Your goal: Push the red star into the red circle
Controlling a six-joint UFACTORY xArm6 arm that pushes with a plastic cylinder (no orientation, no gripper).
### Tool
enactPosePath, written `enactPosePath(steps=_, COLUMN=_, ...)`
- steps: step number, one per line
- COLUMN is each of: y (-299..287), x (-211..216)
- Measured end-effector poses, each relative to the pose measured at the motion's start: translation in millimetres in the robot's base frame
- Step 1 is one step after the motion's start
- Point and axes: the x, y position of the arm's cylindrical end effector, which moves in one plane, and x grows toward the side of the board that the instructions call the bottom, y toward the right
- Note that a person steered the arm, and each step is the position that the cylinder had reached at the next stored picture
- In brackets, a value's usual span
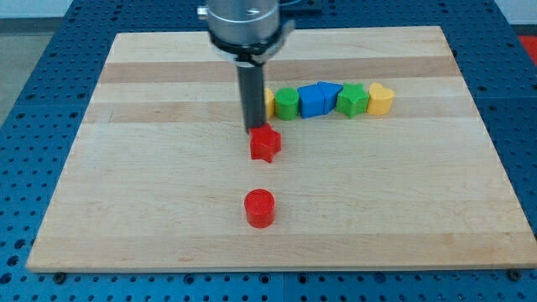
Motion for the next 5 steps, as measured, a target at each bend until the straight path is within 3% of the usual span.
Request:
enactPosePath(steps=2, y=22, x=50)
enactPosePath(steps=4, y=24, x=64)
enactPosePath(steps=5, y=-14, x=69)
